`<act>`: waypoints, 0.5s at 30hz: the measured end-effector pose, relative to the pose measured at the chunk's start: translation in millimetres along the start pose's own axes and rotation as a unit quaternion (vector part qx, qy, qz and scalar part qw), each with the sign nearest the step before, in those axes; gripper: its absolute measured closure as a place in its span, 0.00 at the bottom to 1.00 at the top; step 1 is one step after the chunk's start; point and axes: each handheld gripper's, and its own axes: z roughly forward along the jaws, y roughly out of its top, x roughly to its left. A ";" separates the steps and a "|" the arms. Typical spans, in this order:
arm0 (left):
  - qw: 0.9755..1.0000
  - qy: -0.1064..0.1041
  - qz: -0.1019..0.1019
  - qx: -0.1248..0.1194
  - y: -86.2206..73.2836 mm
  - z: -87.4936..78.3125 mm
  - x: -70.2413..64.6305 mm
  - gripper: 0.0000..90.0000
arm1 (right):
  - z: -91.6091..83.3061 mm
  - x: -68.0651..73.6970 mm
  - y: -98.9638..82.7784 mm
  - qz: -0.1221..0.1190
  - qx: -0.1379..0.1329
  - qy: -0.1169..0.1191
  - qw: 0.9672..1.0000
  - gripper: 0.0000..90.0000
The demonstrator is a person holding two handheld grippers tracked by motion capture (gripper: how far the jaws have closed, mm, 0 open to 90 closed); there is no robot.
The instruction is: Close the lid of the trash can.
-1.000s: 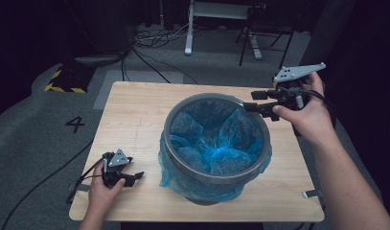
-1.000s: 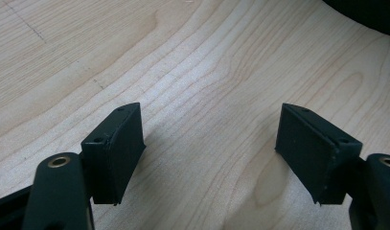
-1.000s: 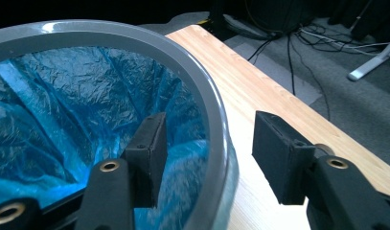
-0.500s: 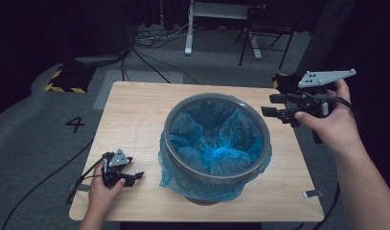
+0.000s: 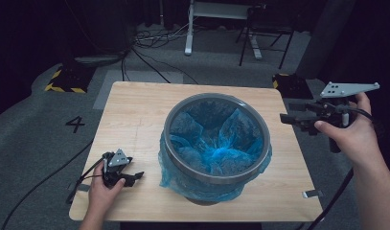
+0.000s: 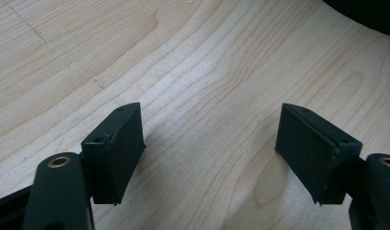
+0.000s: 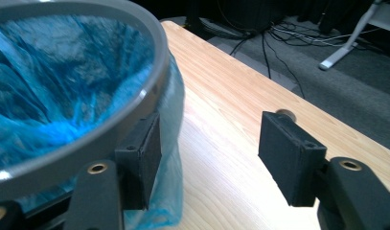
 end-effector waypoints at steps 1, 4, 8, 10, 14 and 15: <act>1.000 0.000 0.000 0.000 0.0 0.0 0.0 0.28 | -1.0 -1.2 -2.8 -0.002 0.000 -0.003 1.000 0.45; 1.000 0.000 0.000 0.000 0.0 0.0 0.0 0.28 | -4.4 -3.8 -10.6 -0.003 0.006 -0.008 1.000 0.45; 1.000 0.000 0.000 0.000 0.0 0.0 0.0 0.28 | -6.9 -6.7 -20.9 -0.001 0.009 -0.010 1.000 0.44; 1.000 0.000 0.000 0.000 0.0 0.0 0.0 0.28 | -6.6 -8.4 -26.5 -0.005 0.009 -0.012 1.000 0.43; 1.000 0.000 0.000 0.000 0.0 0.0 0.0 0.28 | -4.6 -10.7 -38.7 -0.009 0.008 -0.011 1.000 0.43; 1.000 0.000 0.000 0.000 0.0 0.0 0.0 0.28 | -3.8 -11.1 -42.0 -0.006 0.010 -0.011 1.000 0.43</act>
